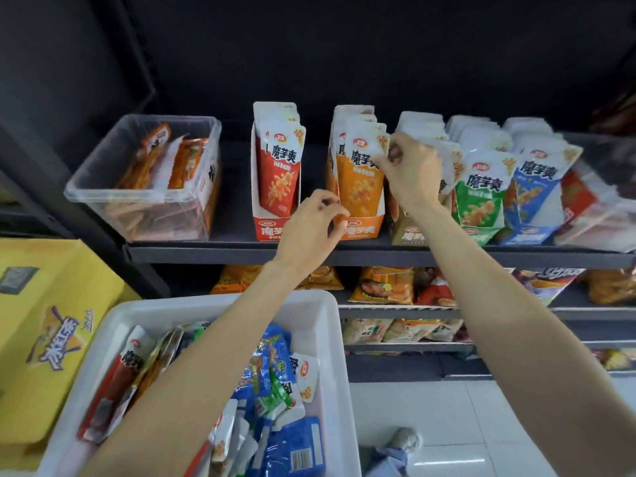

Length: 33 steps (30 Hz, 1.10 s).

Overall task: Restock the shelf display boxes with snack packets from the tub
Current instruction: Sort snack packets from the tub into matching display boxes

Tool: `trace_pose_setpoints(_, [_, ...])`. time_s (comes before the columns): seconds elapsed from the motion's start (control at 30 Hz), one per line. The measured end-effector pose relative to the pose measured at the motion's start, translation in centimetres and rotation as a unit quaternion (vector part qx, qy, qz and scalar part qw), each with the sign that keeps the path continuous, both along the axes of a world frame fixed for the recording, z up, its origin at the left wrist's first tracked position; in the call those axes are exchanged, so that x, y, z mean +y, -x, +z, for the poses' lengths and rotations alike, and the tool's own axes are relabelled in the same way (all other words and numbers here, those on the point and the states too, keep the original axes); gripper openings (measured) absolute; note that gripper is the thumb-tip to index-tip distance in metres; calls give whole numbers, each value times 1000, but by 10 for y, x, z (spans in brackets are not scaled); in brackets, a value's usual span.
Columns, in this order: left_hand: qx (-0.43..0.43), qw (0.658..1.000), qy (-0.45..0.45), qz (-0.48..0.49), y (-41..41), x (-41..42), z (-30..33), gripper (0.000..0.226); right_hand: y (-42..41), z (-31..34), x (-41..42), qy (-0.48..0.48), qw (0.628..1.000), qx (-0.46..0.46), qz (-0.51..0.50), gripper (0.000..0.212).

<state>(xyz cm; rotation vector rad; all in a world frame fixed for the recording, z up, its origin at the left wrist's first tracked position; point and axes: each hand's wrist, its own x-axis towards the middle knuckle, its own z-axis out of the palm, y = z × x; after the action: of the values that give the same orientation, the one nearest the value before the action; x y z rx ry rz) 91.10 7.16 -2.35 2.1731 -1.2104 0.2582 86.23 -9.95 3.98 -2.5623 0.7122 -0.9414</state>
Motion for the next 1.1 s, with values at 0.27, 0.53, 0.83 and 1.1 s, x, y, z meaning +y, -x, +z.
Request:
trace_pose_setpoints(0.27, [-6,1000,10,23,-3,0,-3,18,5,-9,2,-31,999,-35,15,34])
trace_pose_setpoints(0.53, [17,997,69,16,12,38,-1,21,81,-31,88,-102,980,-148,88,22])
trace_pose_setpoints(0.83, [95,993,-48,57,65,205,-48,37,111,-115,189,-148,892,269,332,19])
trace_pose_setpoints(1.1, [55,969,-239,41,83,277,-95,51,85,-157,253,-175,818,427,343,37])
